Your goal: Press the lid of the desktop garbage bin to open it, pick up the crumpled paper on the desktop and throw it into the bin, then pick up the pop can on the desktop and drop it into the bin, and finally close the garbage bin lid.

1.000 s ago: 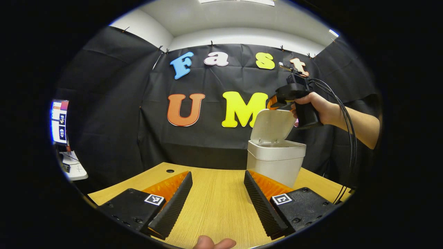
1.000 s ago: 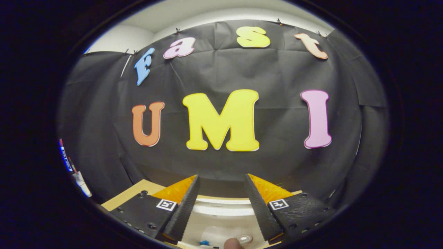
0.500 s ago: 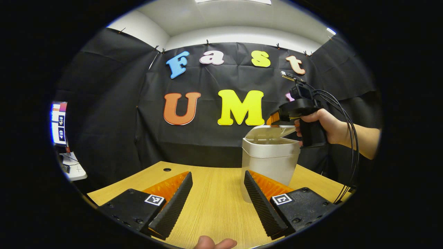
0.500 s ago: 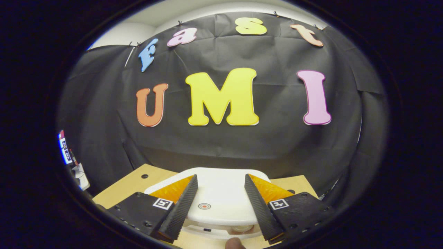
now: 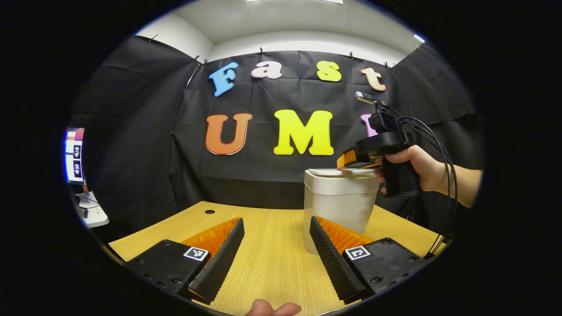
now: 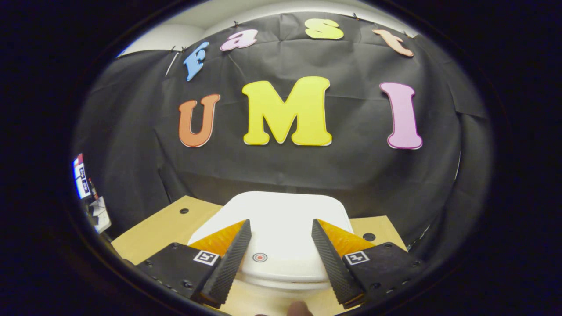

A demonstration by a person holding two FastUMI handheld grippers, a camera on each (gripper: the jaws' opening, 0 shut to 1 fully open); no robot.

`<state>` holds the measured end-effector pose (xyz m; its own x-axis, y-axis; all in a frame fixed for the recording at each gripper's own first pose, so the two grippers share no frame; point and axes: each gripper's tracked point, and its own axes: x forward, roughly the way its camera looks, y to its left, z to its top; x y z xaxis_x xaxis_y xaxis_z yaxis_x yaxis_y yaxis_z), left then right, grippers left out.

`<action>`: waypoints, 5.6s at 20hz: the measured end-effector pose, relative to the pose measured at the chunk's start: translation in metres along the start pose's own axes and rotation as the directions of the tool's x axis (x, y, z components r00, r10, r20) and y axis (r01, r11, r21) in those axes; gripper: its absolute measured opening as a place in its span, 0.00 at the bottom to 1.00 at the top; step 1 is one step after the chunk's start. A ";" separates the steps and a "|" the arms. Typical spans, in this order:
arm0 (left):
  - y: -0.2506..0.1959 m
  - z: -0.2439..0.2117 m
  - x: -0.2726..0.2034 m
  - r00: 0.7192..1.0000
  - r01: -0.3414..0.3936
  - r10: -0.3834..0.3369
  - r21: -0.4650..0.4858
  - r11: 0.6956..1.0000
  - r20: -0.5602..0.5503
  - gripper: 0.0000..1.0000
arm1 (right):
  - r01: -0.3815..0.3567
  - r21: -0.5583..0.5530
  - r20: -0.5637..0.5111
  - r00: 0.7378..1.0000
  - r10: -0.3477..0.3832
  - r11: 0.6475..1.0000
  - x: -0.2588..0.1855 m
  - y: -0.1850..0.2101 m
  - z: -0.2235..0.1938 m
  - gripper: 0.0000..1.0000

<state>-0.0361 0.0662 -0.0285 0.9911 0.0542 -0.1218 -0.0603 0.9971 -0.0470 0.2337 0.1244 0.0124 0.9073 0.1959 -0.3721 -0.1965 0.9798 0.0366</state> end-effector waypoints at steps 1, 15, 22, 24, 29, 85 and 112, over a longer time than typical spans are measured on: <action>0.000 -0.002 0.001 1.000 0.003 -0.003 0.000 1.000 -0.004 0.97 | 0.000 0.004 0.002 1.000 0.000 1.000 -0.001 0.000 -0.002 0.88; -0.020 -0.015 0.011 0.998 0.063 -0.063 0.004 0.998 -0.026 0.97 | 0.022 -0.016 0.192 0.981 -0.018 1.000 -0.009 0.002 -0.018 0.89; -0.024 -0.021 0.014 0.997 0.070 -0.070 -0.013 0.997 -0.043 0.97 | 0.023 -0.006 0.233 0.972 -0.021 1.000 -0.008 0.000 -0.025 0.89; -0.026 -0.019 0.012 0.997 0.068 -0.068 -0.009 0.998 -0.035 1.00 | 0.030 -0.006 0.251 0.968 -0.028 1.000 -0.010 0.001 -0.024 0.89; -0.027 -0.021 0.011 0.998 0.052 -0.051 0.012 0.999 -0.030 0.97 | 0.040 0.017 0.322 0.946 -0.043 0.999 -0.025 0.005 -0.022 0.87; -0.034 0.012 0.020 0.993 -0.036 0.028 0.065 0.997 0.118 0.96 | 0.163 0.010 0.413 0.898 -0.152 0.987 -0.211 -0.052 -0.136 0.95; -0.035 0.009 0.025 0.994 -0.031 0.024 0.059 0.998 0.107 0.96 | 0.134 0.018 0.413 0.901 -0.129 0.991 -0.209 -0.039 -0.135 0.95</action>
<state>-0.0085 0.0334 -0.0207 0.9963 0.0838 -0.0163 -0.0836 0.9964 0.0148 0.0013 0.0401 -0.0364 0.9968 0.0665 0.0433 -0.0667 0.9978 0.0037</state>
